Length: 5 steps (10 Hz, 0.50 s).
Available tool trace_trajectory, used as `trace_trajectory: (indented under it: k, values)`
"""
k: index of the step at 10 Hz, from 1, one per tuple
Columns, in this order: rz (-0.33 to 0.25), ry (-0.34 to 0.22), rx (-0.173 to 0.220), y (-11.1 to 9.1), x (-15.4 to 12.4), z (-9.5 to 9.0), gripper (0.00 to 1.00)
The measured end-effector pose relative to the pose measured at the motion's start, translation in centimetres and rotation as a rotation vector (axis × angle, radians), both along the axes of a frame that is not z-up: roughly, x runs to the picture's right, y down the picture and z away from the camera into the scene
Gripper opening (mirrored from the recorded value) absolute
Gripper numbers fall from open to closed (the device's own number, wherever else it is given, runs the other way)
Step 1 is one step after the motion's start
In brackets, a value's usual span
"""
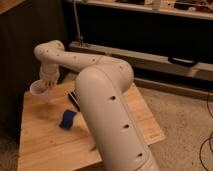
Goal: Place the ceramic cup in the ceramic bowl
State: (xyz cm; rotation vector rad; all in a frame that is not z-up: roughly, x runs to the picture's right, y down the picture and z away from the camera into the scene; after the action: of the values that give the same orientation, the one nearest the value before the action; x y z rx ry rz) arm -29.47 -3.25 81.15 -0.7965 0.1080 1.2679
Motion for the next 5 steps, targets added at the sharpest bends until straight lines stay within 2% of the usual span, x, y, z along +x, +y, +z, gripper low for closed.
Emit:
trace_trajectory:
  k: [1, 3, 5]
  values:
    - [0.016, 0.008, -0.010, -0.5, 1.8, -0.3, 0.00]
    - [0.068, 0.049, -0.042, -1.2, 8.2, -0.8, 0.00]
    - [0.114, 0.099, -0.067, -1.1, 14.0, -0.9, 0.00]
